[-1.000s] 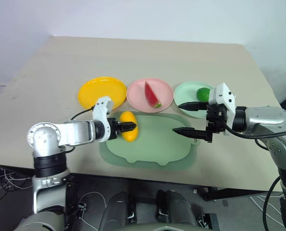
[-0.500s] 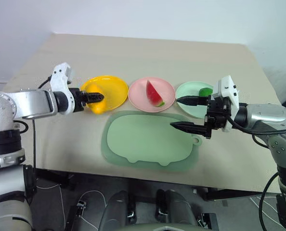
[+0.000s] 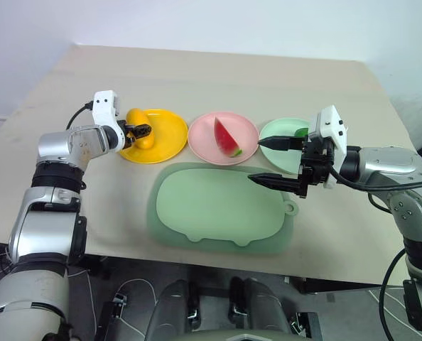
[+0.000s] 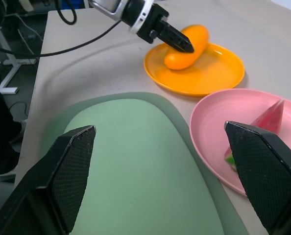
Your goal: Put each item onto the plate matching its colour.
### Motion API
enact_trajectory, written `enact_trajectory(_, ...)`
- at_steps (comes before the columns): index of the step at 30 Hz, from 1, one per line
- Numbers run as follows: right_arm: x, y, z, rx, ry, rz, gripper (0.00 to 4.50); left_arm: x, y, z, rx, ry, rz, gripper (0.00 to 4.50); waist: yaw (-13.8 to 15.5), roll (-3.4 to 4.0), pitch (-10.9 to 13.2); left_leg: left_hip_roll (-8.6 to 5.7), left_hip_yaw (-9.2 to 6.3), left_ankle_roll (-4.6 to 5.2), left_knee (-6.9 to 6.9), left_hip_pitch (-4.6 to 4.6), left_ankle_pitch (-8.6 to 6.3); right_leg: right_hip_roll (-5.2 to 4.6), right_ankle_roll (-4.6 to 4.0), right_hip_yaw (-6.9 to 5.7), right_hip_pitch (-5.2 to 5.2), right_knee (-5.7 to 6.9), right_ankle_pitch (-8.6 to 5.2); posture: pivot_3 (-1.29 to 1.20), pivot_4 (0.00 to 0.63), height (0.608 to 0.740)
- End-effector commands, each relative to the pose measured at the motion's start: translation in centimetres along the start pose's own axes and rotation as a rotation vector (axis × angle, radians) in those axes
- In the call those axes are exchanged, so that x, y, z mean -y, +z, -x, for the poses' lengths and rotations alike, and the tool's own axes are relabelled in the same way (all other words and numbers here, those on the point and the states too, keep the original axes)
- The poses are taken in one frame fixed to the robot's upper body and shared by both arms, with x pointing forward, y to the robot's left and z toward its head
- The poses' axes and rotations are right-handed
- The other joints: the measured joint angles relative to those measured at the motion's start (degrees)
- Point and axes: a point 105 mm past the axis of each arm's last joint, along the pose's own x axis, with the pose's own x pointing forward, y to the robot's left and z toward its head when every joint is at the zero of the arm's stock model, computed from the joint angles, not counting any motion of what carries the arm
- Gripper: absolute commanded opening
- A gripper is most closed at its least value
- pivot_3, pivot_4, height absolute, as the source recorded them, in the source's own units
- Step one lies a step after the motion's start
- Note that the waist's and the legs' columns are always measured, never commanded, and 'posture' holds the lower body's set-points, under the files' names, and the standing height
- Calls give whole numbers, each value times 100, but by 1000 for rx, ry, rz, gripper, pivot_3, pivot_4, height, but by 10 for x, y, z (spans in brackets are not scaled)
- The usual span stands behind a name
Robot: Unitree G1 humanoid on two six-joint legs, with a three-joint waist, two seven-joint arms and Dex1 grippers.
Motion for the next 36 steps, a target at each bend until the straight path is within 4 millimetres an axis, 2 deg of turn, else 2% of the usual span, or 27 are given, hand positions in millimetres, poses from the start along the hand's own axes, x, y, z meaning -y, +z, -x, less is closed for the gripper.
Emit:
enact_trajectory(1,0,10,1,23,-7,47,4500,-1,0,-2,11,-24,11,4275,-4,0,0,0,0,-5,3,2,-3,-2,0,0,2,0,0,0,150,696)
enact_trajectory(2,0,10,1,23,-8,47,4500,2,2,-2,14,-39,15,4459,-4,-3,2,0,0,-9,5,3,-5,-3,1,0,4,0,0,0,150,696)
enact_trajectory(5,1,10,1,23,-10,48,4500,4,6,0,16,-59,17,4459,-7,-22,13,1,-2,-11,8,2,-6,-4,-1,0,2,3,2,0,150,696)
enact_trajectory(10,3,12,3,36,-18,44,4500,0,22,15,81,-65,-64,4459,-13,-23,14,1,-2,2,4,-1,1,-2,-1,0,-2,6,2,0,150,696)
enact_trajectory(15,3,13,5,58,-26,26,4500,0,36,45,150,-112,-74,4459,-38,-22,14,2,-2,2,7,2,2,-1,-1,0,0,15,2,0,150,696)
enact_trajectory(21,3,11,9,69,-38,7,4500,3,20,91,125,-204,-167,4459,-63,-21,14,3,-2,1,8,10,3,-2,-1,0,5,19,2,0,150,696)
enact_trajectory(23,3,11,10,77,-50,1,4500,-1,14,99,127,-195,-196,4459,-53,-21,15,3,-2,0,7,12,2,-3,-2,0,7,18,2,0,150,696)
enact_trajectory(25,6,14,10,112,-90,-6,4500,8,14,108,204,-270,-225,4459,-26,-21,15,3,-4,-14,9,12,0,-3,-2,0,8,18,2,0,150,696)
enact_trajectory(27,8,18,13,173,-131,-13,4500,25,7,118,279,-368,-374,4459,-13,-21,14,3,-6,-23,10,13,-1,-6,-4,0,9,16,2,0,150,696)
enact_trajectory(29,8,14,16,193,-152,-28,4500,27,-11,120,261,-409,-461,4459,-1,-21,15,1,-6,-25,10,14,-1,-10,-8,1,12,12,4,0,150,696)
enact_trajectory(33,8,9,22,237,-198,-50,4500,23,-34,116,296,-451,-520,4459,-2,-19,14,1,-5,-26,7,14,-1,-11,-12,0,12,6,5,0,150,696)
enact_trajectory(36,3,0,24,238,-176,-129,4500,28,-55,113,301,-540,-531,4459,-8,-17,13,2,-5,-28,7,14,0,-11,-17,0,11,6,9,0,150,696)
